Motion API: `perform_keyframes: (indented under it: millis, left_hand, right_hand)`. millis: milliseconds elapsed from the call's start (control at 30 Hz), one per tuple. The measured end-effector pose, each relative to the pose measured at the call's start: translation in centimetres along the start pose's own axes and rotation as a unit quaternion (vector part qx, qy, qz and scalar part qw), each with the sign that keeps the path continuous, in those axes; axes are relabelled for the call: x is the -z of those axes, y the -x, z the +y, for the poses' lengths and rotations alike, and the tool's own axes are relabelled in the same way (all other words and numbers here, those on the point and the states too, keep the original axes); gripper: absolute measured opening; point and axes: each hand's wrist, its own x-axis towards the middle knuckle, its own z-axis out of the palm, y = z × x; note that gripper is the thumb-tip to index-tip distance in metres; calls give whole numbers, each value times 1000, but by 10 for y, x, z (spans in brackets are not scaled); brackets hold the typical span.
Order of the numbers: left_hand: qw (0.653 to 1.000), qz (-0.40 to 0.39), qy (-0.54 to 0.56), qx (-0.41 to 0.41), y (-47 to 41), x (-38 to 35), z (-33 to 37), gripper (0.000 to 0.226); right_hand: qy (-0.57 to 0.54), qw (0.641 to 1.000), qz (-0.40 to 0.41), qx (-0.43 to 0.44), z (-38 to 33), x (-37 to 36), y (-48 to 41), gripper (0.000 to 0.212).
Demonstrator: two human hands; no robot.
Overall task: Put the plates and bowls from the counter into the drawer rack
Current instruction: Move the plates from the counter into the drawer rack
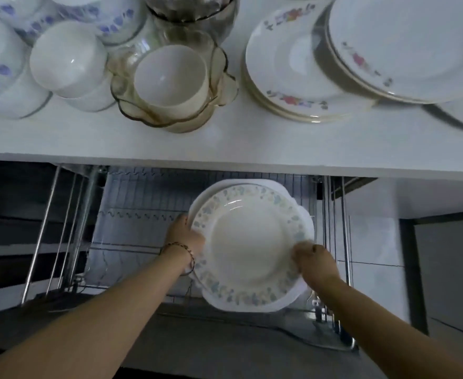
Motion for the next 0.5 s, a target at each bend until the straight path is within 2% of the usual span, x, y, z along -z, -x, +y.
perform_keyframes:
  millis: [233,367,500]
  left_hand:
    - [998,-36,-51,-3,-85,-49,9,38]
    - [995,-63,-79,-19,-113,-78,24,47]
    - [996,-61,-58,-30,-127,-99,36,52]
  right_hand:
    - [8,994,86,-64,-12,-23,-86,33]
    - [-10,989,126,-81,-5,-23,-115,28]
    - [-93,973,189,-94,9,-25,-131,27]
